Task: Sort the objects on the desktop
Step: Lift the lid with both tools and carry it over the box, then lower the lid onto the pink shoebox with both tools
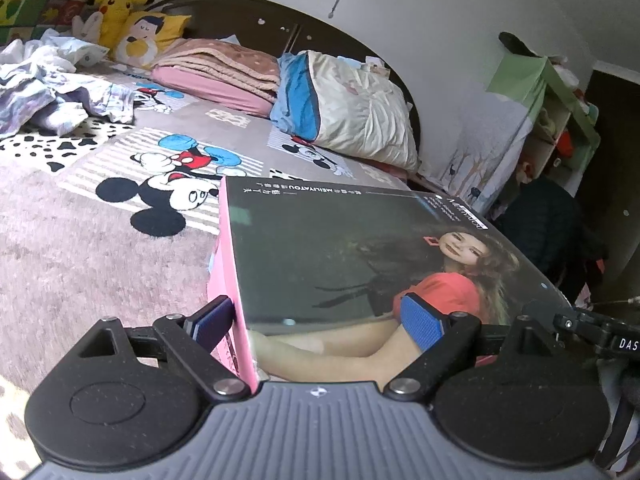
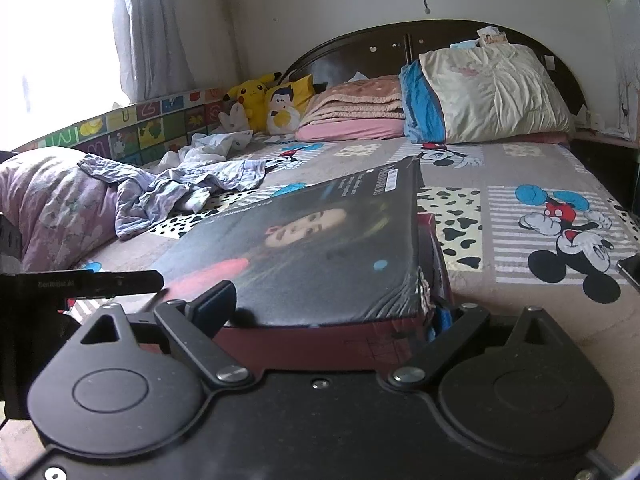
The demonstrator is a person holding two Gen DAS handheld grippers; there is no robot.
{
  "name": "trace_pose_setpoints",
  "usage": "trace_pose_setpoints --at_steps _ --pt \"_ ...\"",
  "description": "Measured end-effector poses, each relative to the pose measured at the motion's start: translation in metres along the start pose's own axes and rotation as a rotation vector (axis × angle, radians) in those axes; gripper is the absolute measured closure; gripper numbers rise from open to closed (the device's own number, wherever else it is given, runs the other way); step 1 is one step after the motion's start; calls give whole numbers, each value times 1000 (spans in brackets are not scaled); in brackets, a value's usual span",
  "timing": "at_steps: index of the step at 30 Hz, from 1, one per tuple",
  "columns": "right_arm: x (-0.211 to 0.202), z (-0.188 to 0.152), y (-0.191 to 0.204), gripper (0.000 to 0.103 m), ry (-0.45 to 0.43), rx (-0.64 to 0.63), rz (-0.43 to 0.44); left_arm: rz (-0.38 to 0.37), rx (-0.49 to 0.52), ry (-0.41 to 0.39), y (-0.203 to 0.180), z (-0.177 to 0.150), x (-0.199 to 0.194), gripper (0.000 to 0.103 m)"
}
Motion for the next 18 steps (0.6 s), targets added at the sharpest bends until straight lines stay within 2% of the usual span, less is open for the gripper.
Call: trace_pose_setpoints --at_steps 5,10,14,18 --pt "-2 3 -8 9 -11 21 -31 18 -21 13 -7 -5 6 12" --pt "-8 5 -18 9 -30 37 -80 76 -6 11 -13 -7 11 12" --pt "-9 4 -27 9 -43 54 -109 109 -30 7 -15 -7 10 12" --pt "-13 2 -32 9 -47 82 -101 110 -99 -25 -14 -12 1 12"
Point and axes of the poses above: each gripper's, at about its wrist camera, not at the fingertips, and x roughly the way its jaws point, y to its left, z to its top, the point moved 10 cm from there along x, roughly the way its jaws point, and after that the axes turned 1 degree about y, right-handed, at the moved point
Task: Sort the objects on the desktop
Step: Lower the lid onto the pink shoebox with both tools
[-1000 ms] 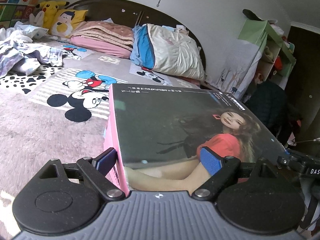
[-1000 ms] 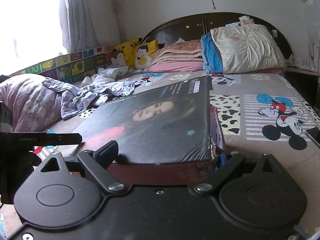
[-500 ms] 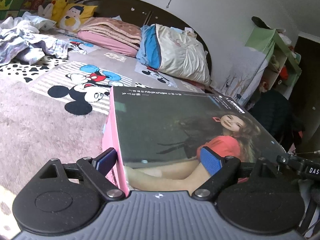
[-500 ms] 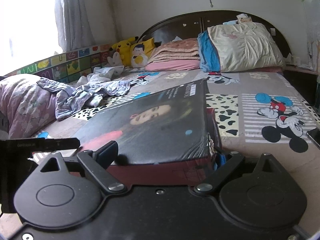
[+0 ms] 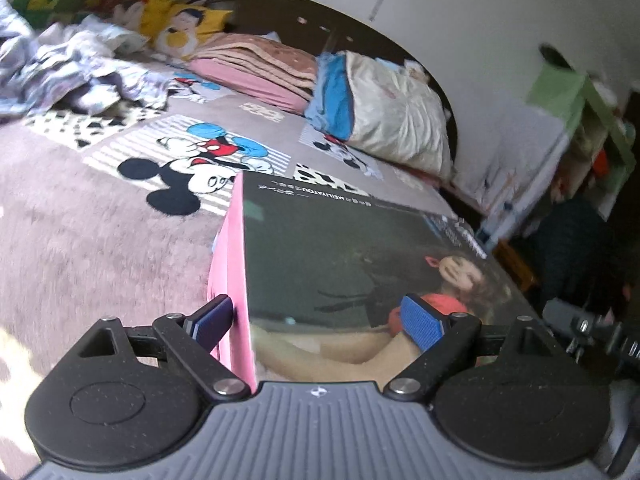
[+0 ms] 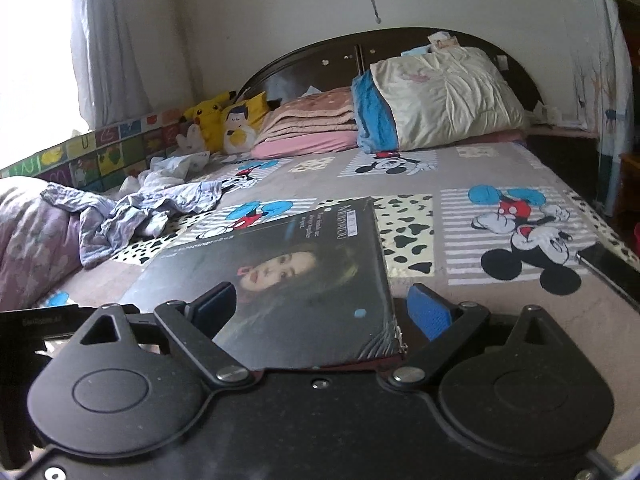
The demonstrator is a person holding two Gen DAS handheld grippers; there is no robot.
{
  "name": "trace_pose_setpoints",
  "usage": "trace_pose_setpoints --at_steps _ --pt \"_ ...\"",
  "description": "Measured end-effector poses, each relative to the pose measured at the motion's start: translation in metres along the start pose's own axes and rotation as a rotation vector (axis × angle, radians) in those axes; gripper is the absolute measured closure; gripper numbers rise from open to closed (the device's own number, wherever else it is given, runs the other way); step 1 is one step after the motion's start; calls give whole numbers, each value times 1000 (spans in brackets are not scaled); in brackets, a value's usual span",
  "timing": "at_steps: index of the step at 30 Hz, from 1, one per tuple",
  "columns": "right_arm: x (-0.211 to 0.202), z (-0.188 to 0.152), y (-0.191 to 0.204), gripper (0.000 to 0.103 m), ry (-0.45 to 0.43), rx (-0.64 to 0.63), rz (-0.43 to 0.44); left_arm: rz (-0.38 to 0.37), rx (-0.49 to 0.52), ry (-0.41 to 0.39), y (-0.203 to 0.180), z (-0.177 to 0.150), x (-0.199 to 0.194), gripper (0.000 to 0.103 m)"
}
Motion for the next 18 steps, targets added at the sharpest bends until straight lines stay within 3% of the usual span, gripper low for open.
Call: trace_pose_setpoints --at_steps 7,18 --pt "-2 -9 -13 10 5 41 23 42 114 -34 -16 -6 -6 12" --pt "-9 -10 2 12 -15 -19 104 52 153 -29 -22 -11 -14 12"
Point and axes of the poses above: each gripper's, at about its wrist camera, not at the fingertips, and x roughly the way its jaws point, y to its left, z to its top, the point moved 10 cm from there along x, roughly the way its jaws point, and after that the axes turned 1 degree about y, right-handed, at the moved point
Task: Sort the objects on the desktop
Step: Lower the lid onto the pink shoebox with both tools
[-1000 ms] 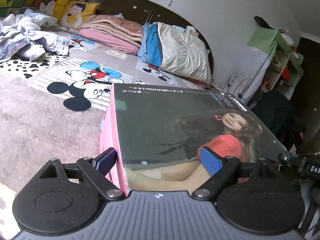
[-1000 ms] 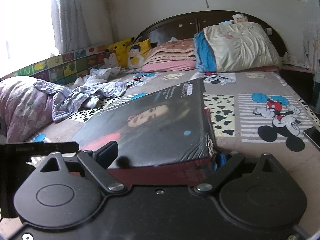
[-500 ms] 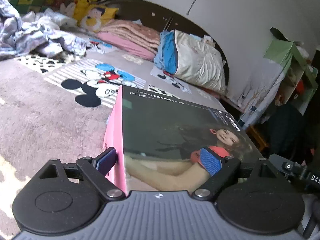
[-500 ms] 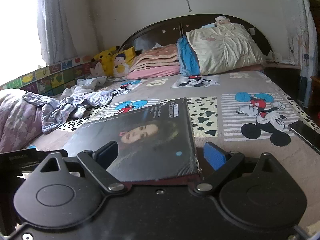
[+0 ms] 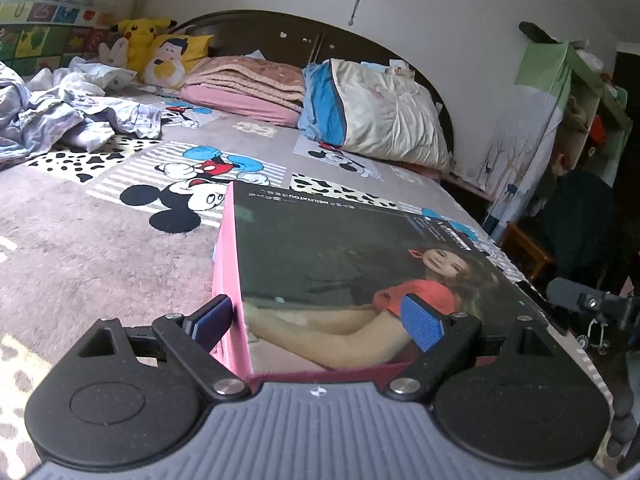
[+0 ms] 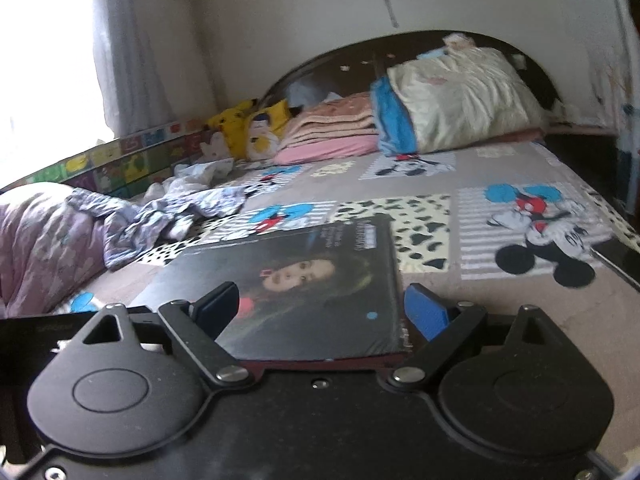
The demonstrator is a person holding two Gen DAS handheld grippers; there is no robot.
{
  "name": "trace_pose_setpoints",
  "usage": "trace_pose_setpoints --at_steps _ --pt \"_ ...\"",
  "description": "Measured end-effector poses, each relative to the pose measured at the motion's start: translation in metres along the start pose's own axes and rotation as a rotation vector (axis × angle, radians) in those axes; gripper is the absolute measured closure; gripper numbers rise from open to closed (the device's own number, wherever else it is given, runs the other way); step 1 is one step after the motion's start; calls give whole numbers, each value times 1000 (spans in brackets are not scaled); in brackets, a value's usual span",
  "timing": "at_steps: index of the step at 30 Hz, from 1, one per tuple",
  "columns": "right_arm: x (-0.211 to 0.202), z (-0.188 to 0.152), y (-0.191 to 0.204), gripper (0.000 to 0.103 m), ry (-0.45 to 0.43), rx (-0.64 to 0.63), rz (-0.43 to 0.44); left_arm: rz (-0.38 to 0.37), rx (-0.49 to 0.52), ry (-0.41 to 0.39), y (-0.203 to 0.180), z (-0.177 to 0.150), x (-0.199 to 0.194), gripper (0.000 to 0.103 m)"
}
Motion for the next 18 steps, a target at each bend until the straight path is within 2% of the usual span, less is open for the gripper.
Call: trace_pose_setpoints --at_steps 3,7,12,15,18 --pt "4 -4 7 12 32 -17 36 33 29 -8 -4 -6 -11 12" --pt "15 -16 9 11 122 5 70 72 33 -9 -5 -17 -31 12" --pt "20 -18 15 10 213 -67 44 92 -2 6 -10 -36 -61 12" --pt "10 -14 14 9 226 -31 13 94 -1 17 -19 -47 -80 12" --pt "-7 -12 19 9 224 -45 -17 130 32 52 -28 -56 -93 12"
Point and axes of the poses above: each gripper's, at about its wrist camera, not at the fingertips, and x roughly the way its jaws point, y to its left, z to its top, the point moved 10 cm from there along x, roughly the way its jaws point, and after that the axes turned 1 degree about y, right-handed, at the moved point
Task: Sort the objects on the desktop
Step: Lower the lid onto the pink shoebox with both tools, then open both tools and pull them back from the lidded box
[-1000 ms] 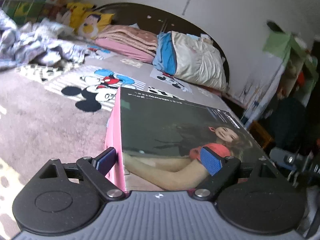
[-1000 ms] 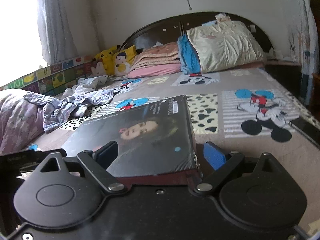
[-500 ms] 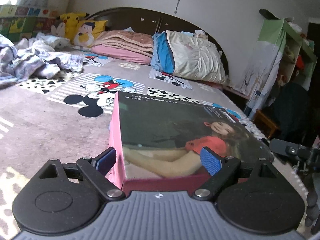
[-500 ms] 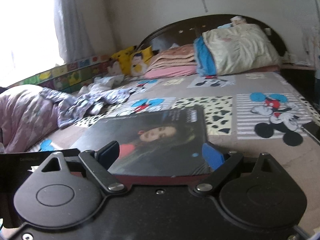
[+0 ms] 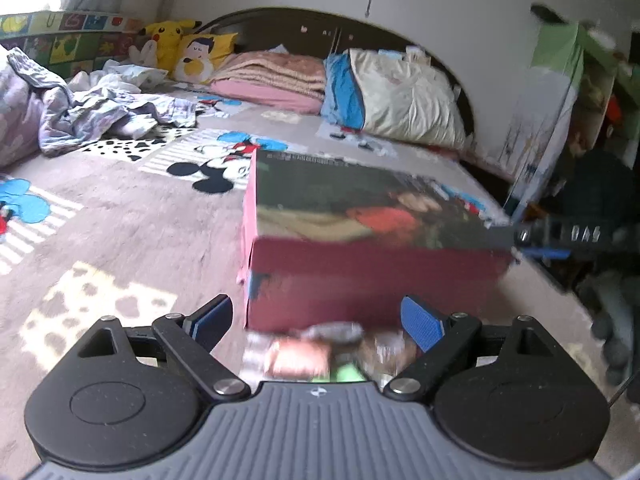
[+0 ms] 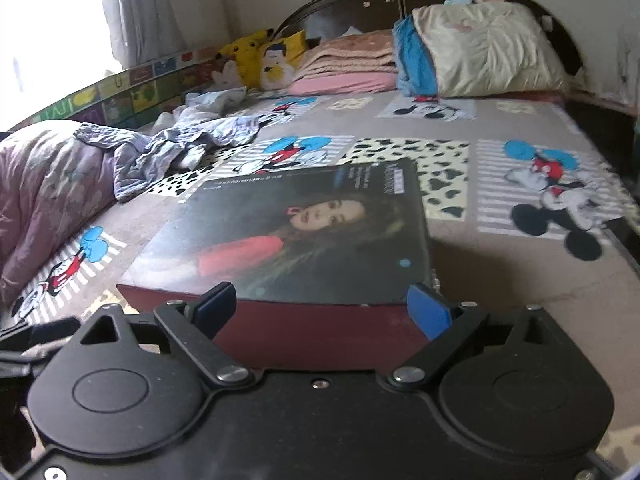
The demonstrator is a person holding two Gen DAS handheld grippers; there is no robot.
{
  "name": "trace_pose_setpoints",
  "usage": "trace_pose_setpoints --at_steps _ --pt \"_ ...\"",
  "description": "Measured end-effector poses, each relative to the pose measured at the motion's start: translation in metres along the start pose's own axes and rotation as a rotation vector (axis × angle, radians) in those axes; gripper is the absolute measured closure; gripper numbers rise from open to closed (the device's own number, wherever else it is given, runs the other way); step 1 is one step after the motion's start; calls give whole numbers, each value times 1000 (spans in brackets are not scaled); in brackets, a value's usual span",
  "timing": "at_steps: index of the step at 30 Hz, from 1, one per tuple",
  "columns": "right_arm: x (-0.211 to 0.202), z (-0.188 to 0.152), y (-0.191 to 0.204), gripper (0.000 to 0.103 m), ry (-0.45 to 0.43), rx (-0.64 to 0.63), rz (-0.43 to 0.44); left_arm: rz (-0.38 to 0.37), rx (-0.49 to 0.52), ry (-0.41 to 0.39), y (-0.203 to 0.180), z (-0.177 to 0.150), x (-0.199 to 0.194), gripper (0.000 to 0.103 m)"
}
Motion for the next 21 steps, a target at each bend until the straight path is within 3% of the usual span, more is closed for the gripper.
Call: trace_pose_setpoints --at_steps 4,21 --pt "-22 -6 4 8 4 -12 -40 24 55 22 -13 -6 -18 12" --pt "-114 -25 3 3 -30 9 -130 73 103 11 -61 -9 -90 12"
Point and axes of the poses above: each gripper's, at about its wrist camera, not at the fingertips, and x roughly the way its jaws point, y to its left, z to its top, the point moved 10 cm from there along x, roughly the way its jaws point, and after that the axes turned 1 degree about y, right-handed, at the moved point
